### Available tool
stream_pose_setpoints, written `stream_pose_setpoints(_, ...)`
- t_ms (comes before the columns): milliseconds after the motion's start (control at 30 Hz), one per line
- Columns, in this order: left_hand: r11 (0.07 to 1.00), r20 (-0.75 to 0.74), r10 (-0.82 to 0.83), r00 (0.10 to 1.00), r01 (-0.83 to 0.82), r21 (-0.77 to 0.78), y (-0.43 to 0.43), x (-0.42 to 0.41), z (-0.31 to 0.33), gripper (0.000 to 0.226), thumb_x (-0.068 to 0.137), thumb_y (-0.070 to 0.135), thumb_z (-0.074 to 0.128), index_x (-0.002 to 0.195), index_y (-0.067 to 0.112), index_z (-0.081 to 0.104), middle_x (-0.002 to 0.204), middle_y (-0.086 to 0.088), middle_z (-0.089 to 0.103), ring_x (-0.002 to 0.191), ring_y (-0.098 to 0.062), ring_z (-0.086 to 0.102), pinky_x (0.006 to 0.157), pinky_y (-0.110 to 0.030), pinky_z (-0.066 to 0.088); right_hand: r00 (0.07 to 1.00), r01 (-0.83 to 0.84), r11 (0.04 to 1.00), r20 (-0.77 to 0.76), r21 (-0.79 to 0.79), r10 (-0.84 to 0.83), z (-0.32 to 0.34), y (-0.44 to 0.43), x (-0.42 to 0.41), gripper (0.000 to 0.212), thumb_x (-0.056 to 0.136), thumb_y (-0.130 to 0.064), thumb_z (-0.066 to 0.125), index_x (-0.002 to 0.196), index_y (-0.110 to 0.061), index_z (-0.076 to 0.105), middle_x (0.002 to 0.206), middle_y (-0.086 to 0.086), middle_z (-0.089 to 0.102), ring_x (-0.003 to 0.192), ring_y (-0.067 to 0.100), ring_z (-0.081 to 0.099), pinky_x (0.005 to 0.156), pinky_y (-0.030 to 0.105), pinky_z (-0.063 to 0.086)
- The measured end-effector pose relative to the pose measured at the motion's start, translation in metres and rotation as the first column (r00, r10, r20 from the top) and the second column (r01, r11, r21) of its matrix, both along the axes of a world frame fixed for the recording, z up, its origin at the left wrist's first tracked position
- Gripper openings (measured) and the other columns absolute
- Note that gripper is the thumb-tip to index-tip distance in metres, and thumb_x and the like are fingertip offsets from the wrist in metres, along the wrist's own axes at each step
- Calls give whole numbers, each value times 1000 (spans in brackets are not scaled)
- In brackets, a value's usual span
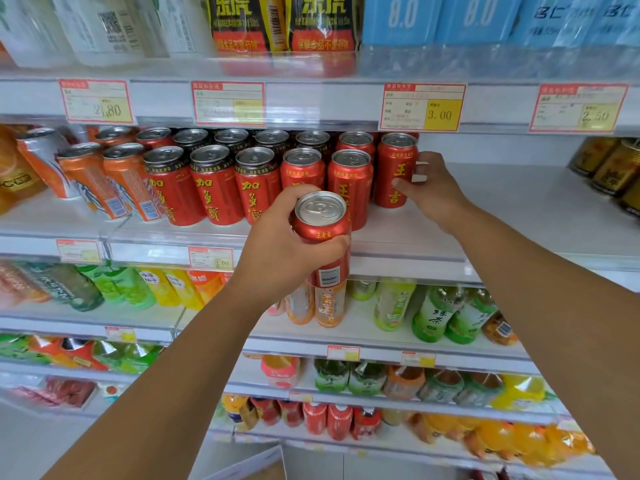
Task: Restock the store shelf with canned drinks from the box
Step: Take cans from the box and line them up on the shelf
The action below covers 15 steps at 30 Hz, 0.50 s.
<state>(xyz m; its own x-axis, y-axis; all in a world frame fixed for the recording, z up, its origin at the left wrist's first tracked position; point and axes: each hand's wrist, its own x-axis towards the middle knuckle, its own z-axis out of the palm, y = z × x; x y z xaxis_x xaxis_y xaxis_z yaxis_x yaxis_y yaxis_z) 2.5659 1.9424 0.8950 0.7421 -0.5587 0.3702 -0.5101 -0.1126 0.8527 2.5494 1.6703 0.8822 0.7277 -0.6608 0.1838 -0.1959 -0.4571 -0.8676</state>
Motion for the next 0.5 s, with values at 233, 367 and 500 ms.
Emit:
stream_pose_setpoints(233,1000,-20,12,1000,-13,-14,-9,-6,-1,52,71,15,83,117,23,59,103,15,68,92,5,63,79,-10,48,979,186,981,91,-55,-181,-4,16,-24,57,91,-33,62,141,-19,38,135,7,52,119,20,54,97,32,45)
stream_pose_setpoints(367,1000,-37,0,999,-1,-29,-17,-9,0,51,71,14,83,116,23,60,102,15,68,90,6,63,76,-7,47,980,114,990,174,-85,-98,-10,42,-56,42,90,-22,62,130,-19,50,120,1,58,109,14,57,94,26,45)
stream_pose_setpoints(500,997,-52,-41,998,38,-66,-29,-12,1,54,69,16,85,117,22,61,104,12,70,94,1,66,83,-17,51,968,-208,978,149,25,202,-4,70,-81,53,81,-16,65,129,-33,48,121,-12,59,116,1,53,102,27,42)
